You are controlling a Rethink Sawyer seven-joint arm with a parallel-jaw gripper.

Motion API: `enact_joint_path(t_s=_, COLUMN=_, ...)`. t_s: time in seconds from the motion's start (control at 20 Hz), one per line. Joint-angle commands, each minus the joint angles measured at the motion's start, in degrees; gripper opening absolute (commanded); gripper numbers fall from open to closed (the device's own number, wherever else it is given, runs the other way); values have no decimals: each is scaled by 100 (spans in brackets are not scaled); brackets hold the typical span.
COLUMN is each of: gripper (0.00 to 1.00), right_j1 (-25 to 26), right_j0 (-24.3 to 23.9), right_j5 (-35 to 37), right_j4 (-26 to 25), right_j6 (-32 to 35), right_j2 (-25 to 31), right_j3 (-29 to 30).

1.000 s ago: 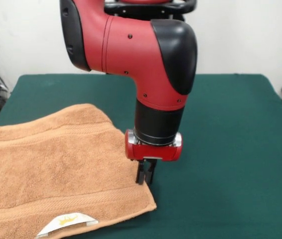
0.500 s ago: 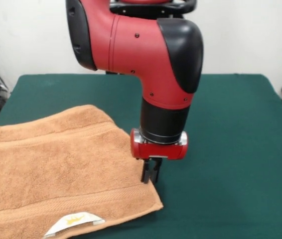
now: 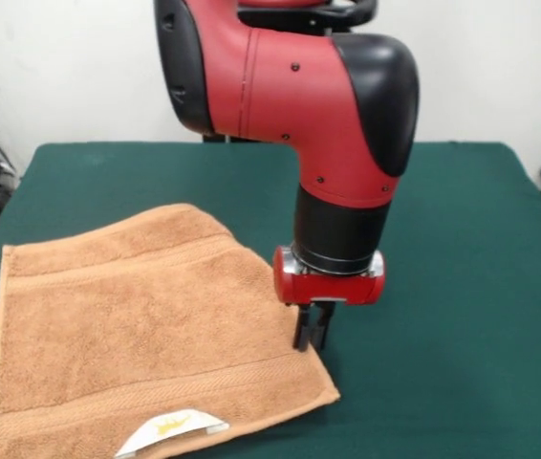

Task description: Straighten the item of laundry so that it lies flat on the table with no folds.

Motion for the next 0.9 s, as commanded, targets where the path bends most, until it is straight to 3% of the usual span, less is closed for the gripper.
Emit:
enact_joint_path(t_s=0.05, gripper=0, right_j1=-61, right_j0=309, right_j5=401, right_j4=-70, right_j6=497, right_j2=431, right_j3=369)
enact_joint_path(t_s=0.25, gripper=0, right_j1=-118, right_j0=279, right_j5=443, right_j4=-177, right_j6=178, right_j2=571, right_j3=433)
enact_joint_path(t_s=0.9, gripper=0, right_j1=-344, right_j0=218, right_j5=433, right_j4=-182, right_j6=9, right_j2=780, right_j3=716)
